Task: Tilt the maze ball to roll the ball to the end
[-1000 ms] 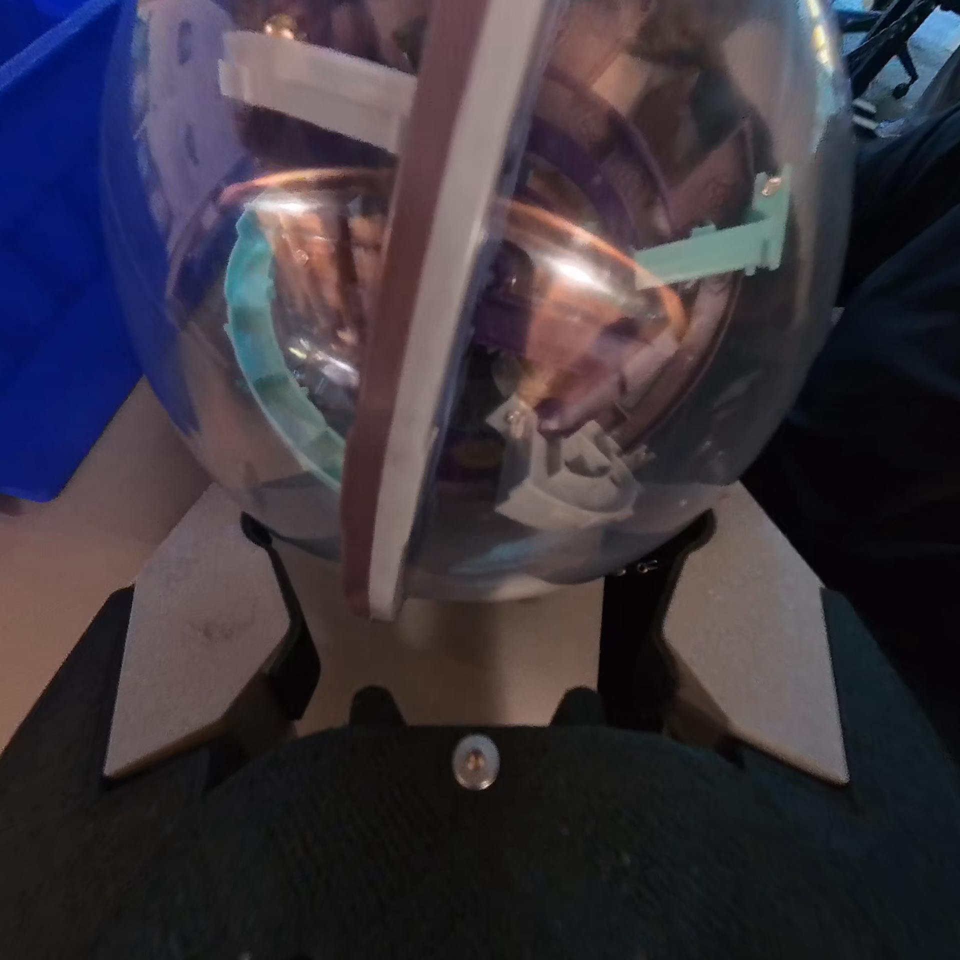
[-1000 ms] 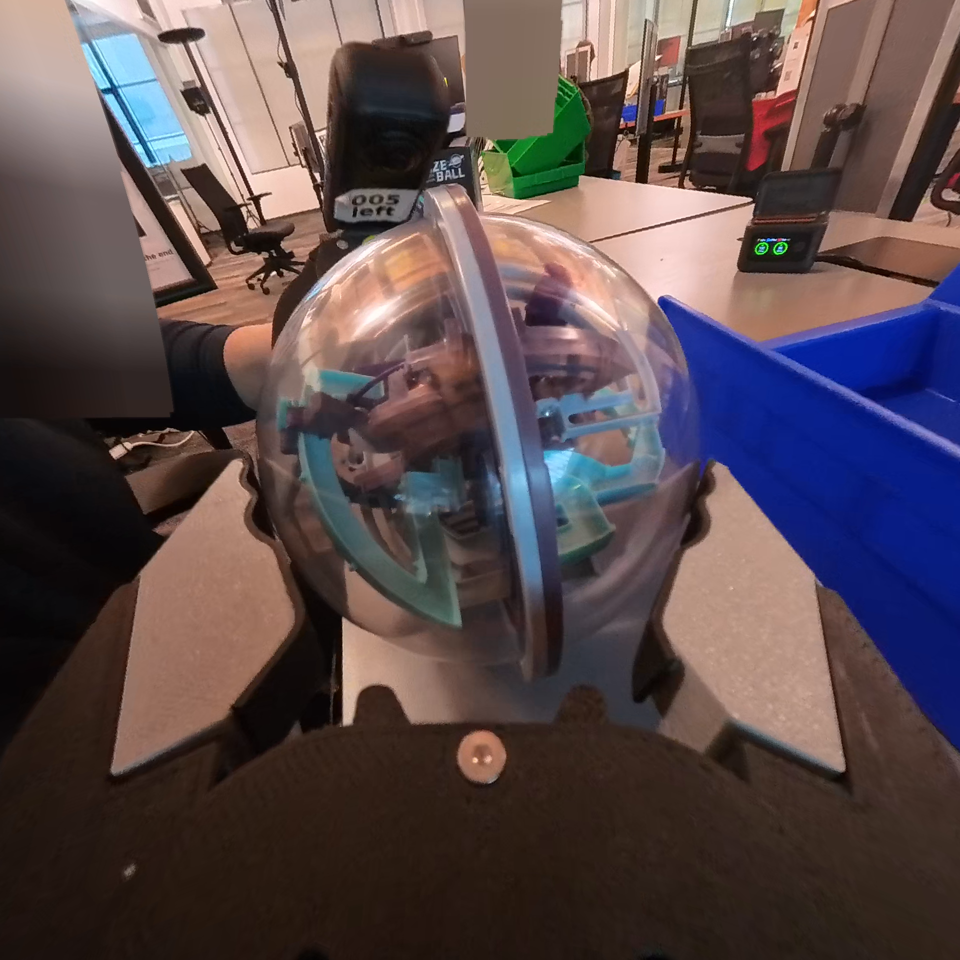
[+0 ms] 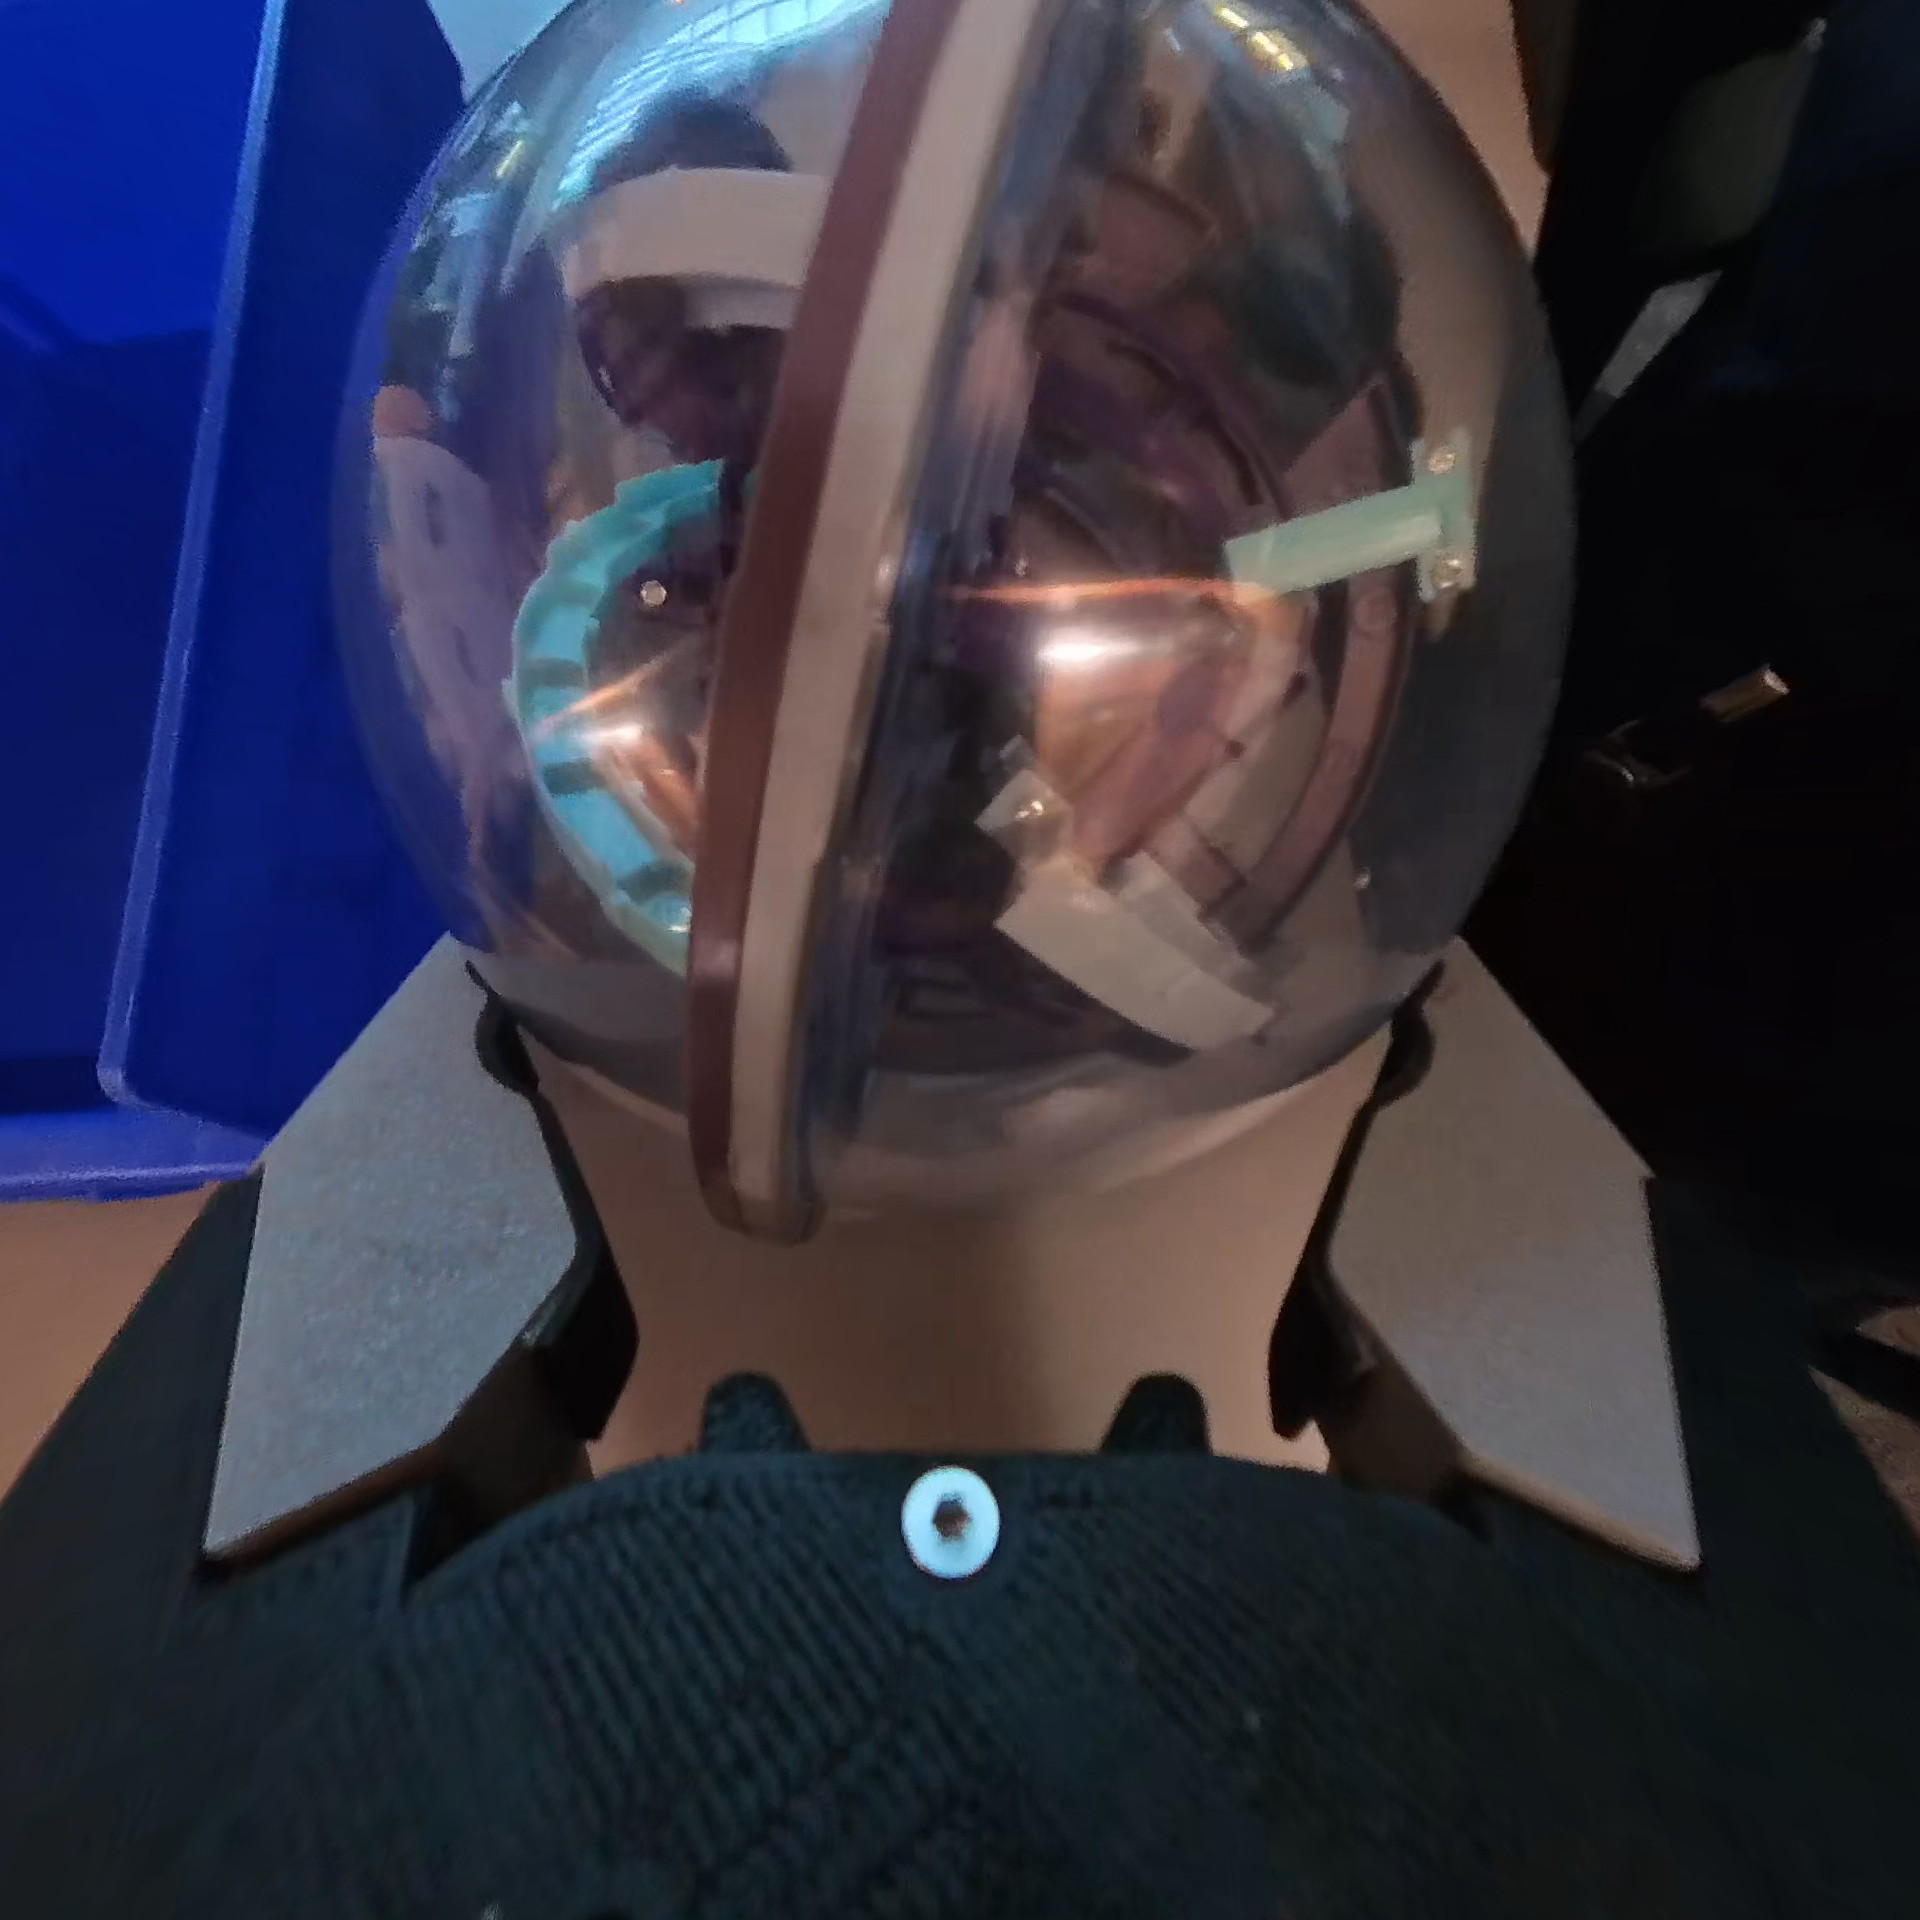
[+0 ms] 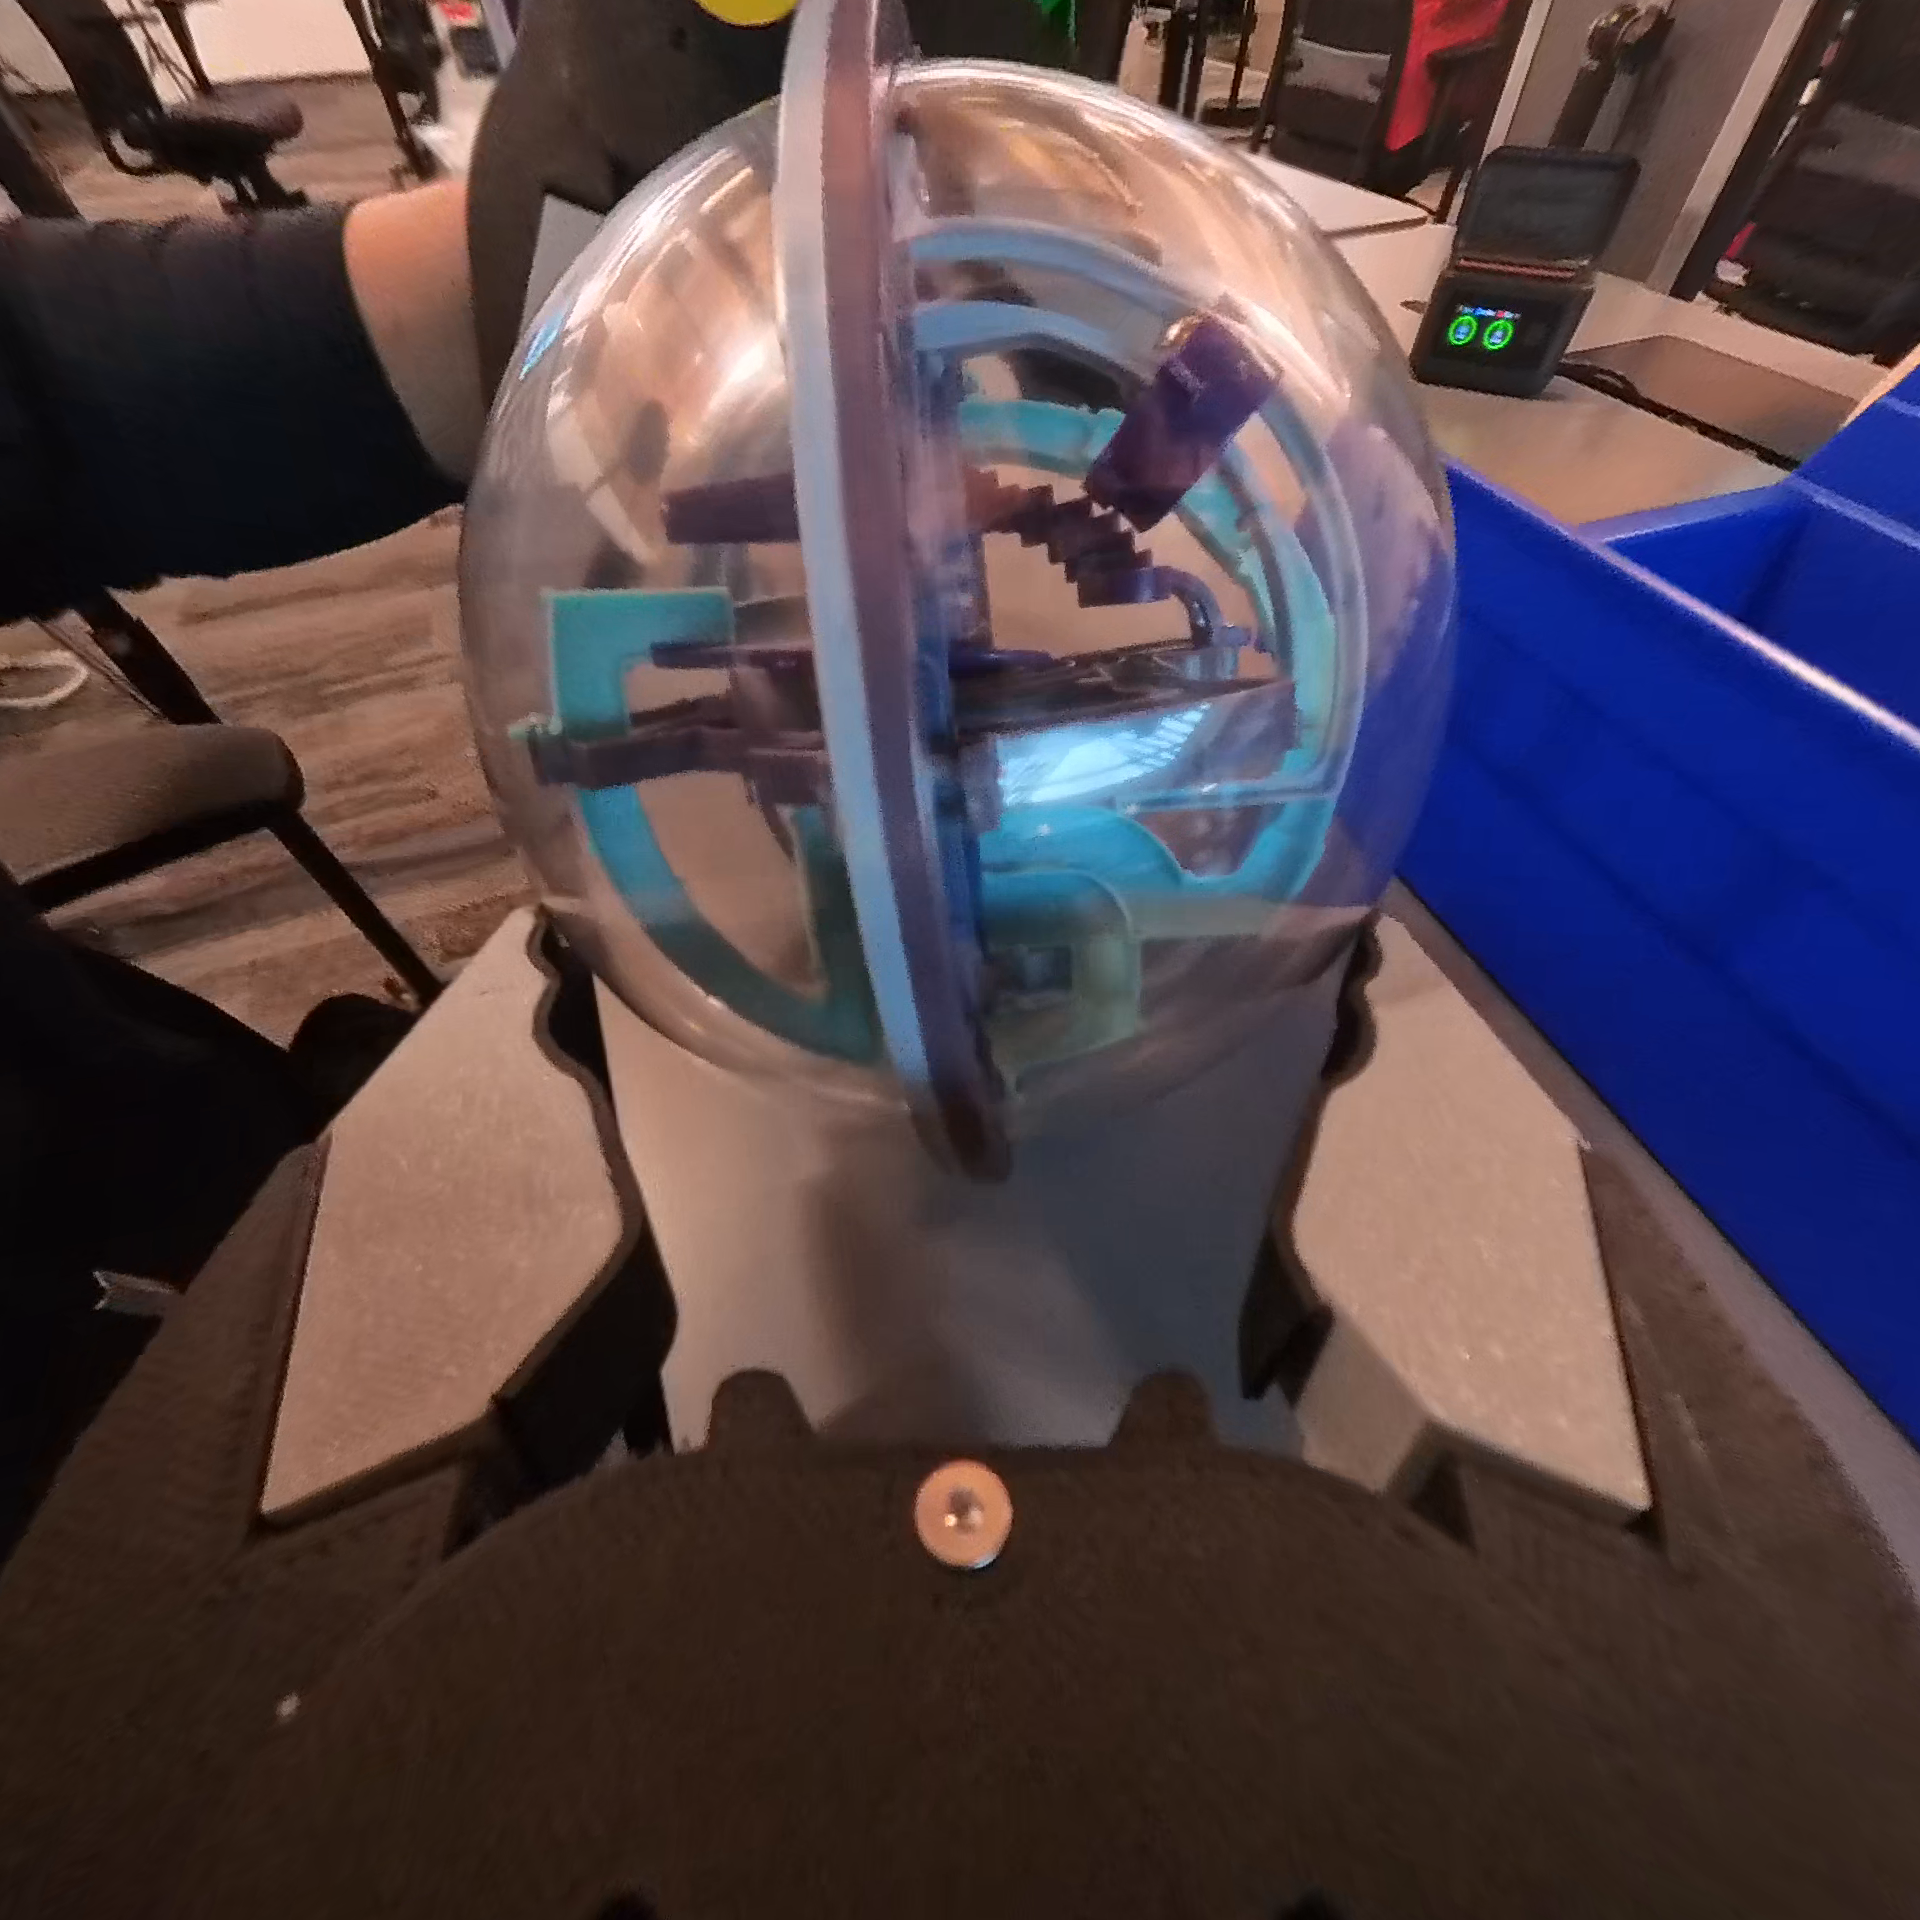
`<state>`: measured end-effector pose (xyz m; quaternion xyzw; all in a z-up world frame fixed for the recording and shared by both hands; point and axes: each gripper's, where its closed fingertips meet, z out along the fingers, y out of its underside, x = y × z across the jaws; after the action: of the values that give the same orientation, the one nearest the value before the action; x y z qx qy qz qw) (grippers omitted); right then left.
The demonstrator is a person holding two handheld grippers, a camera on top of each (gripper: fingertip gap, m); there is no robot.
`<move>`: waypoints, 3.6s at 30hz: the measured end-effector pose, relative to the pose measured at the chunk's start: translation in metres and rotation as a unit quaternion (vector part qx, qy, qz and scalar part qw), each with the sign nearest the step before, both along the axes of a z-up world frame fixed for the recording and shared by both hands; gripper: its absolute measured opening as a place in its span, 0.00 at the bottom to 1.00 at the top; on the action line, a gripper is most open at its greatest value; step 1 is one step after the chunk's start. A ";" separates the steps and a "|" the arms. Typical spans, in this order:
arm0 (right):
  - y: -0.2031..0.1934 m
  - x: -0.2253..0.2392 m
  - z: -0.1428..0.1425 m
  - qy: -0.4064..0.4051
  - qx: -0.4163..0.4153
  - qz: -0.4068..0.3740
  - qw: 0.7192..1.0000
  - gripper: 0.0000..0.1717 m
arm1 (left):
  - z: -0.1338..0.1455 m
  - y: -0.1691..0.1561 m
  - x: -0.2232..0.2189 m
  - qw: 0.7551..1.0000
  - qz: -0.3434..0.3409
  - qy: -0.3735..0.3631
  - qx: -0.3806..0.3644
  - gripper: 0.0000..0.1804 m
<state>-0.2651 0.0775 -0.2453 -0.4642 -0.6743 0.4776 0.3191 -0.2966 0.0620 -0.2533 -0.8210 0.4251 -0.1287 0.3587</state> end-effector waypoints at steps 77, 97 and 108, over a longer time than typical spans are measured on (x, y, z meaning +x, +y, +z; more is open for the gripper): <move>0.013 0.020 0.013 0.037 0.103 -0.093 0.990 0.66 | 0.059 0.009 0.001 0.978 0.131 -0.155 0.051 0.69; -0.004 0.030 0.019 0.050 0.011 -0.045 0.998 0.65 | 0.059 0.027 0.003 0.968 0.192 -0.160 -0.004 0.75; 0.047 0.015 0.044 0.020 -0.188 0.051 0.981 0.74 | 0.060 0.012 0.020 0.987 0.044 -0.150 0.044 0.74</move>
<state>-0.2504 0.1248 -0.2016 -0.4715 -0.5882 0.6210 0.2149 -0.2770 0.0738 -0.1933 -0.7936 0.3356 -0.2152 0.4597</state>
